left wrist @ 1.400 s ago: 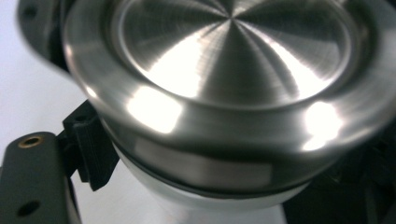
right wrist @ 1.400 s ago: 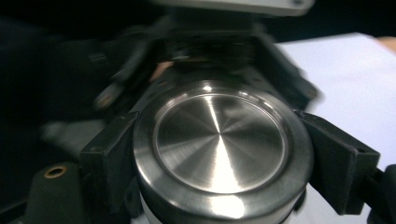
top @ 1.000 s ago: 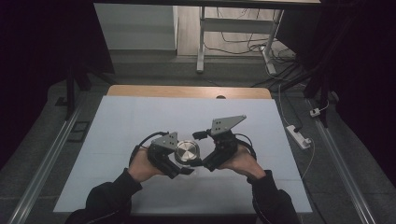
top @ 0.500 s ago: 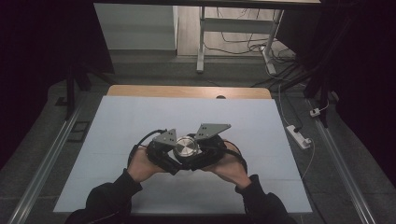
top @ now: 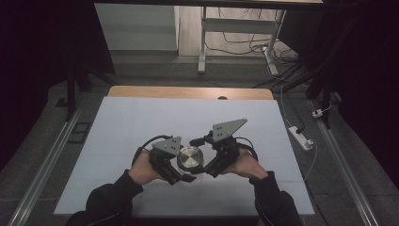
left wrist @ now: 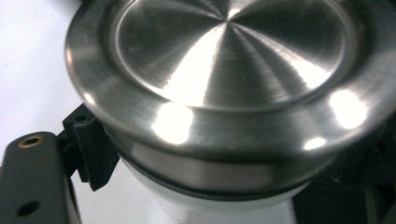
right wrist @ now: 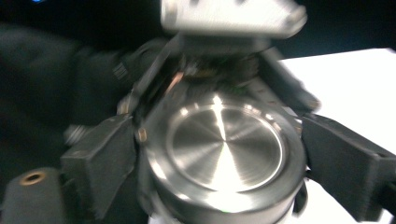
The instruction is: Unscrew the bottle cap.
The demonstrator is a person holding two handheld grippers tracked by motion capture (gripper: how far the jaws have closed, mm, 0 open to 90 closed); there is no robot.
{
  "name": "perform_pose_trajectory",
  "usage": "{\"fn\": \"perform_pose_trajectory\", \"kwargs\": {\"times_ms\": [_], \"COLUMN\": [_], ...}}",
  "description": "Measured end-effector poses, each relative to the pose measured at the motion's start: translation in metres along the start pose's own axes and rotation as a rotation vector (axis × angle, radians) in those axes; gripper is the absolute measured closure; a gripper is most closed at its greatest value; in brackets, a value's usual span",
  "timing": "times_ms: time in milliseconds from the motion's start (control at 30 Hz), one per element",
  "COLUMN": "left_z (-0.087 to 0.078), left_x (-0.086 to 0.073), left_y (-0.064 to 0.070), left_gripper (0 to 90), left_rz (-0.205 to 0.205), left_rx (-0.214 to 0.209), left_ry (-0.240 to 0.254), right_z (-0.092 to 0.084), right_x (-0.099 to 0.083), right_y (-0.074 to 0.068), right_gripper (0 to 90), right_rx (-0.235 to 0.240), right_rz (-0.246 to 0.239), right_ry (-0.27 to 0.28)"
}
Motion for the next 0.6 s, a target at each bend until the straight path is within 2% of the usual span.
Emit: {"fn": "perform_pose_trajectory", "kwargs": {"times_ms": [33,67,100,167,233,333,433,533,600], "left_z": [-0.001,-0.001,-0.002,-0.001,0.000,0.001,0.002,0.001,0.001], "left_x": [-0.001,-0.002,-0.003,-0.005,-0.004,-0.002,0.000,-0.001,-0.001], "left_y": [-0.003,-0.006,-0.008,-0.010,-0.010,-0.008,-0.004,-0.004,-0.004], "left_gripper": [15.2,15.2,15.2,15.2,15.2,15.2,15.2,15.2,15.2], "left_rz": [-0.024,-0.035,-0.051,-0.081,-0.092,-0.076,-0.062,-0.045,-0.040], "left_rx": [0.048,0.087,0.112,0.147,0.164,0.167,0.159,0.129,0.093], "left_ry": [-0.002,-0.009,-0.014,-0.002,-0.002,-0.014,-0.020,-0.025,-0.017], "right_z": [-0.002,-0.003,-0.003,0.002,0.012,0.025,0.032,0.032,0.029], "right_x": [0.003,0.005,0.005,0.004,0.001,-0.003,-0.007,-0.007,-0.006], "right_y": [0.002,0.003,0.004,0.004,0.002,-0.002,-0.004,-0.006,-0.005], "right_gripper": [5.4,4.9,4.9,5.4,6.1,10.0,17.9,18.7,18.9], "right_rx": [-0.072,-0.123,-0.178,-0.272,-0.329,-0.354,-0.379,-0.364,-0.323], "right_rz": [0.015,0.020,0.032,0.035,0.026,-0.001,-0.032,-0.035,-0.016], "right_ry": [-0.012,-0.019,-0.025,-0.045,-0.075,-0.097,-0.097,-0.099,-0.094]}}
Point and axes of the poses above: each handheld gripper's, and its own axes: z roughly forward along the jaws, x roughly out of its top, y roughly to its right, the point moved 2 cm from there along z, roughly forward along the jaws, and after that the axes turned 11 degrees about y, right-handed, at the moved point
